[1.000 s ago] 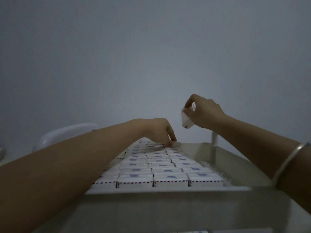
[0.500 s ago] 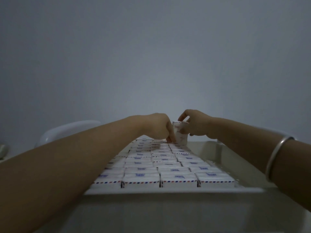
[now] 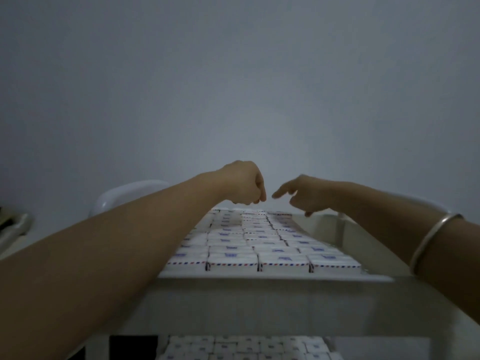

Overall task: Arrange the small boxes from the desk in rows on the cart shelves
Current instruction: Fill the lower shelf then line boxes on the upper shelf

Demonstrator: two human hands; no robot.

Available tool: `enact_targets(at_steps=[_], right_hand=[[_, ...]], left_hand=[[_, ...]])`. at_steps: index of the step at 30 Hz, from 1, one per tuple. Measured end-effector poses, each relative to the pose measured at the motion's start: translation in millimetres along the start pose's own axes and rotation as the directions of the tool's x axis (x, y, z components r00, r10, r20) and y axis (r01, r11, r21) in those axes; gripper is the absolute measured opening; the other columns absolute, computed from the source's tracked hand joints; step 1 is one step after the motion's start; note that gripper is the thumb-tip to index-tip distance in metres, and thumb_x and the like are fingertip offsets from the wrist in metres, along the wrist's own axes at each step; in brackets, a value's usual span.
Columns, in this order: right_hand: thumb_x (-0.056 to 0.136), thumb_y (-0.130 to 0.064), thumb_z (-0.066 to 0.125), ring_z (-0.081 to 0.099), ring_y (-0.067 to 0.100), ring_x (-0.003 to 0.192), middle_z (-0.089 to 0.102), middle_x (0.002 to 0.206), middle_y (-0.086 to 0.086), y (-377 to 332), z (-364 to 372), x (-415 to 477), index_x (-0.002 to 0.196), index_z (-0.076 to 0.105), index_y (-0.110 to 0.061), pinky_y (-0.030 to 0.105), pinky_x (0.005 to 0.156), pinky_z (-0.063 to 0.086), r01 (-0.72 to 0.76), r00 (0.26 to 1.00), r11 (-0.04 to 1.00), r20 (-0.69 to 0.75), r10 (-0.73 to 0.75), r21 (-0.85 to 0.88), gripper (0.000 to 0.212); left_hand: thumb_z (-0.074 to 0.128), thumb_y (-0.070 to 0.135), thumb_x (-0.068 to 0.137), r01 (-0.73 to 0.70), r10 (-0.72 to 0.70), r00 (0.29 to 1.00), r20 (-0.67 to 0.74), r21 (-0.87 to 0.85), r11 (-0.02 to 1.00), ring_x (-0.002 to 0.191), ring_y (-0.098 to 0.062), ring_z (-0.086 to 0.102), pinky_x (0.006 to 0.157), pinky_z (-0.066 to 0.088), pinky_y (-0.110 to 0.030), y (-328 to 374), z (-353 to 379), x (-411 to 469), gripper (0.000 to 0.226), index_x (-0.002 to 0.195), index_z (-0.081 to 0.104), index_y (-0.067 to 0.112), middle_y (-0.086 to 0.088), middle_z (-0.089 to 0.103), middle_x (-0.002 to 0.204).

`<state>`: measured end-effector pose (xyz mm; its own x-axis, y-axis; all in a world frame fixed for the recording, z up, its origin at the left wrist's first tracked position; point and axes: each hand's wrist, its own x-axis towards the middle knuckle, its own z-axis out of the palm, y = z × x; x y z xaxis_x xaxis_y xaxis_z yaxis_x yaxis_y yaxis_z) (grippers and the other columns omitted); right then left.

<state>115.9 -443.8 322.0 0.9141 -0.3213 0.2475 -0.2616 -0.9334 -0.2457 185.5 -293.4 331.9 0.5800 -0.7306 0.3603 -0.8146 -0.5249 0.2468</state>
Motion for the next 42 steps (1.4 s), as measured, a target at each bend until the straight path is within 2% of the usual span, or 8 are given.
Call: enact_targets(at_steps=[6,12,17,21,25,29,38,42], right_hand=[[0.097,-0.022,0.051,0.059,0.005,0.081,0.066,0.096,-0.008,-50.4,-15.9,-66.0,0.087,0.058,-0.035,0.021,0.067,0.045,0.278,0.926,0.953,-0.296,-0.232,0.12,0.017],[0.093,-0.029,0.055,0.056,0.002,0.065,0.06,0.074,-0.015,-113.1,20.8,-152.0,0.095,0.057,-0.034,0.017,0.057,0.041,0.566,0.769,0.792,-0.492,-0.408,0.228,0.006],[0.09,-0.025,0.056,0.058,0.005,0.064,0.062,0.071,-0.013,-183.8,96.5,-193.1,0.097,0.06,-0.031,0.021,0.059,0.045,0.716,0.698,0.594,-0.405,-0.591,0.367,0.01],[0.096,-0.025,0.053,0.058,0.008,0.067,0.062,0.081,-0.011,-240.8,173.7,-194.5,0.104,0.058,-0.03,0.031,0.063,0.049,0.69,0.695,0.582,-0.173,-0.698,0.429,0.011],[0.096,-0.022,0.051,0.062,0.013,0.073,0.065,0.089,-0.007,-283.4,253.5,-170.5,0.101,0.057,-0.032,0.037,0.07,0.054,0.603,0.722,0.645,0.023,-0.691,0.469,0.012],[0.094,-0.015,0.048,0.065,0.013,0.075,0.068,0.086,-0.007,-314.1,315.9,-146.0,0.088,0.055,-0.037,0.04,0.075,0.055,0.493,0.754,0.705,0.153,-0.638,0.511,0.024],[0.095,-0.012,0.046,0.065,0.013,0.081,0.069,0.088,-0.007,-372.3,388.7,-101.8,0.088,0.054,-0.037,0.036,0.076,0.055,0.445,0.752,0.699,0.191,-0.631,0.559,0.028],[0.095,-0.012,0.047,0.064,0.011,0.085,0.069,0.09,-0.008,-390.2,404.8,-80.9,0.095,0.057,-0.031,0.034,0.078,0.053,0.47,0.747,0.688,0.167,-0.644,0.552,0.022]], left_hand=[[0.049,0.012,0.09,-0.124,0.129,0.913,-0.387,0.038,0.991,0.066,-0.001,0.056,0.077,0.055,-0.033,3.4,-19.8,-83.3,0.029,0.093,0.068,0.034,0.013,0.067,0.09],[0.057,0.007,0.089,-0.173,0.112,0.811,-0.574,-0.053,0.984,0.044,-0.011,0.055,0.046,0.04,-0.019,-52.1,-17.8,-232.6,0.026,0.086,0.066,0.031,0.013,0.067,0.072],[0.054,0.004,0.092,0.21,-0.296,0.793,-0.533,-0.216,0.953,0.05,-0.008,0.06,0.054,0.05,-0.028,-151.9,4.0,-350.2,0.028,0.087,0.065,0.03,0.012,0.069,0.074],[0.051,0.008,0.096,0.531,-0.592,0.675,-0.441,-0.266,0.804,0.055,-0.005,0.062,0.057,0.05,-0.027,-233.4,29.8,-432.9,0.028,0.086,0.064,0.03,0.011,0.07,0.078],[0.047,-0.004,0.092,0.614,-0.708,0.577,-0.407,-0.356,0.705,0.058,-0.002,0.064,0.051,0.048,-0.016,-281.3,56.0,-483.5,0.035,0.085,0.066,0.024,0.008,0.071,0.077],[0.046,-0.002,0.09,0.665,-0.768,0.525,-0.367,-0.385,0.639,0.064,-0.008,0.066,0.061,0.055,-0.031,-324.1,73.2,-507.4,0.038,0.084,0.067,0.029,0.014,0.071,0.077],[0.057,0.019,0.094,0.666,-0.659,0.661,-0.359,-0.123,0.736,0.113,-0.007,0.048,0.093,0.039,-0.021,-397.3,81.9,-504.2,0.028,0.118,0.06,0.034,0.013,0.057,0.118],[0.063,0.042,0.09,0.668,-0.66,0.743,-0.114,0.064,0.741,0.14,-0.012,0.026,0.116,0.021,-0.027,-427.3,81.2,-490.2,0.067,0.149,0.034,0.028,0.01,0.035,0.151]])
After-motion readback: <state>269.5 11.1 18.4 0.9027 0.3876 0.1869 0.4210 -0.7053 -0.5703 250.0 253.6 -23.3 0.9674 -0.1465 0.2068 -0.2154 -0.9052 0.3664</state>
